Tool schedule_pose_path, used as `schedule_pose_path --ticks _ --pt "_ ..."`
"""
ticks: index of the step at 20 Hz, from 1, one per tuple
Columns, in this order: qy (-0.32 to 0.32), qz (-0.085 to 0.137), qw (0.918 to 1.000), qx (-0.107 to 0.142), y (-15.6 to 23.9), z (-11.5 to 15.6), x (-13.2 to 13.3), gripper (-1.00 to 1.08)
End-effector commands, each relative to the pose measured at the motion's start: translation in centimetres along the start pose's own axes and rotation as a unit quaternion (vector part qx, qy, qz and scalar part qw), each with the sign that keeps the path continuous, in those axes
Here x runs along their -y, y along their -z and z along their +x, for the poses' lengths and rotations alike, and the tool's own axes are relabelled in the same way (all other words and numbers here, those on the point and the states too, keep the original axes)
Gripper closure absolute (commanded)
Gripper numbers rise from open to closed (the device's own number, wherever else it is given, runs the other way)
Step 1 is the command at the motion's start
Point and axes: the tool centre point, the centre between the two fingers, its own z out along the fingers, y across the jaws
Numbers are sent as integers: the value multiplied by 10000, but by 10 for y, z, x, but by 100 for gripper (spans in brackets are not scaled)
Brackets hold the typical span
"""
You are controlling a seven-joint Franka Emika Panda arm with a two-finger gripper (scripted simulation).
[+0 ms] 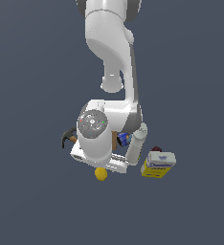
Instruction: Pick up a designated object from a clutter of objects.
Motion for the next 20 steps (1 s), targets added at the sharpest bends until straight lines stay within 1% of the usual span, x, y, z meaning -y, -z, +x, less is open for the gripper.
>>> schedule_pose_path --ticks 1,5,13,20 --pt "-60 0 10000 -7 -11 4 -2 -92" --pt "-113 -3 9999 -8 -21 7 -3 -92" --pt "-118 -5 9999 -1 -29 7 -4 -92" --pt "-124 -3 9999 -6 -62 6 -4 -92"
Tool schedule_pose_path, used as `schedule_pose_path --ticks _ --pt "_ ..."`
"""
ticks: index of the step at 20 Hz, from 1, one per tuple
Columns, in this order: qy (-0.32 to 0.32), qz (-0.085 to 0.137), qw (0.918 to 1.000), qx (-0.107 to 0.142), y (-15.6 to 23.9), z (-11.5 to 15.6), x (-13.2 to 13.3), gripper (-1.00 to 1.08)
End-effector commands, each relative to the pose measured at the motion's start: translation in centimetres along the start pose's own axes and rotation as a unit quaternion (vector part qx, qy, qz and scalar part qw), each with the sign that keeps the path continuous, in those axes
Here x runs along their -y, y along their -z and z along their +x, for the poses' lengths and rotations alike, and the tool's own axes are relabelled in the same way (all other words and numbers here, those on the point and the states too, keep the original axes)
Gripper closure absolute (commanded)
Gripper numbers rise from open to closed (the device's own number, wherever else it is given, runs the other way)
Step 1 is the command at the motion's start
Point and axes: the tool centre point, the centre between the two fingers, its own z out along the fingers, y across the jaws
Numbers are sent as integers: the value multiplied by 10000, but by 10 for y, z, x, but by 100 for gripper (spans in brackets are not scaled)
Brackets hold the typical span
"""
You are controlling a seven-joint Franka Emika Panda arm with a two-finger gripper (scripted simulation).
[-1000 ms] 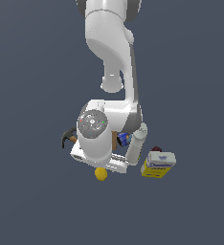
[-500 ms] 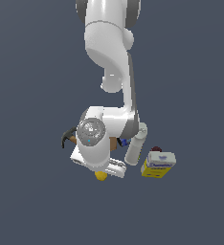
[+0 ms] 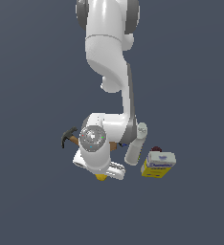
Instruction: Pick up a designated object from a clutter of objects.
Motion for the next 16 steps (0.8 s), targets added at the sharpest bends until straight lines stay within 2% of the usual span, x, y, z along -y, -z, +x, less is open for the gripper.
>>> schedule_pose_path --ticks 1,7,8,16 --pt "-2 0 10000 -1 -12 0 0 -92" --pt "-2 0 10000 -1 -19 1 0 -92" --pt "-2 0 10000 -1 -19 1 0 108" --pt "-2 0 10000 -1 -19 1 0 108"
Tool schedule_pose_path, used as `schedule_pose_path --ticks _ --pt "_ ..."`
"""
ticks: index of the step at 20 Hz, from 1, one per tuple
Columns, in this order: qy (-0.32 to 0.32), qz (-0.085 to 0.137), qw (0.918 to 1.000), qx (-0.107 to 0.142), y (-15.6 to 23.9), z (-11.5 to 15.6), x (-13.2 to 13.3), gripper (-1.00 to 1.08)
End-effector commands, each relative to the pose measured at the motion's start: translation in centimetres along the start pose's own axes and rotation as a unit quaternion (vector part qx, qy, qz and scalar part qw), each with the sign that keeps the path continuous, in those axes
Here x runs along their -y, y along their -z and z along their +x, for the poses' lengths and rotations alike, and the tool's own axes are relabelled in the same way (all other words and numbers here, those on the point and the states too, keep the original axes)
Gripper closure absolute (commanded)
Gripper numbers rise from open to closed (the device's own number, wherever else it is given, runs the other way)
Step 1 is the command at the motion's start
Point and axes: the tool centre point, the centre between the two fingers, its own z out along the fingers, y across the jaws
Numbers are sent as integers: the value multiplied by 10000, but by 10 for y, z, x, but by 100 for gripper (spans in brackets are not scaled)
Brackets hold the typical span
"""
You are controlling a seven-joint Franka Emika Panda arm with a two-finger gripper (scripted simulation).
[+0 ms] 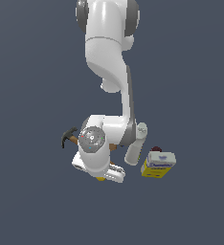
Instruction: Pick up a designated object from a clutter of objects.
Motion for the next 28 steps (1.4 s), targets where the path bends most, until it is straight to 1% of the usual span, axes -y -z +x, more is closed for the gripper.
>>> schedule_pose_path --ticks 1,2,7,12,19,28 --pt "9 -34 9999 165 -18 -12 -1 108" --pt "0 0 10000 3 0 0 0 108" --pt "0 -1 10000 5 4 -3 -1 108" --pt "0 -2 10000 11 17 -11 -3 108" --pt "1 -4 10000 28 51 -31 -10 108" --pt "2 -8 10000 58 117 -71 -22 108"
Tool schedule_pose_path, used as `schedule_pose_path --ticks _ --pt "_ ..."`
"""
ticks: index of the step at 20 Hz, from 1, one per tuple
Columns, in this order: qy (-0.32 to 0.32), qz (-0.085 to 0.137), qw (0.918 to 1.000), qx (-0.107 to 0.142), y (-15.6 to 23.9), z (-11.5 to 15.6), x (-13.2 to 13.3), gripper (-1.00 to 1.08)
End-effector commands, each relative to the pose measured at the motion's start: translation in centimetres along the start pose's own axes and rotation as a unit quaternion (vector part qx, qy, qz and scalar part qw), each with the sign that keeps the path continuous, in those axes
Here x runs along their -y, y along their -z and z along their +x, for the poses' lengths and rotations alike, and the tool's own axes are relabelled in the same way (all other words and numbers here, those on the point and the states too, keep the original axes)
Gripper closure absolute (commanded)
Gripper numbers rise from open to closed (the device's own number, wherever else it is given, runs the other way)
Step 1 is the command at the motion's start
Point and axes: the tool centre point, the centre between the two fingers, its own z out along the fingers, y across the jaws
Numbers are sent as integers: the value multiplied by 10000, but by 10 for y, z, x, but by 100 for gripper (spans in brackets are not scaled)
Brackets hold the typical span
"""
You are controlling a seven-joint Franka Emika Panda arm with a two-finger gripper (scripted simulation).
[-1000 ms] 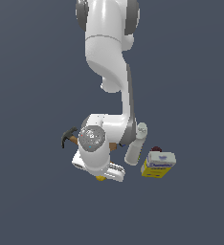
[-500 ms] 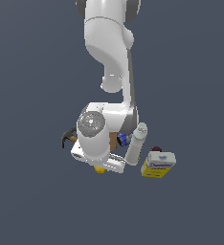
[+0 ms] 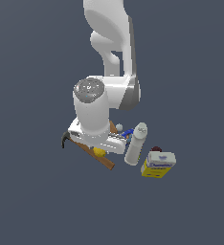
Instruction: Pick up a designated object from a clutter of objects.
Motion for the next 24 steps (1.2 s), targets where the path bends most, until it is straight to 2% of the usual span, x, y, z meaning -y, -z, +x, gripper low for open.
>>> schedule_pose_path --ticks 1,24 --pt "0 0 10000 3 20 -12 -4 108" --pt "4 -22 10000 87 207 -115 -36 108"
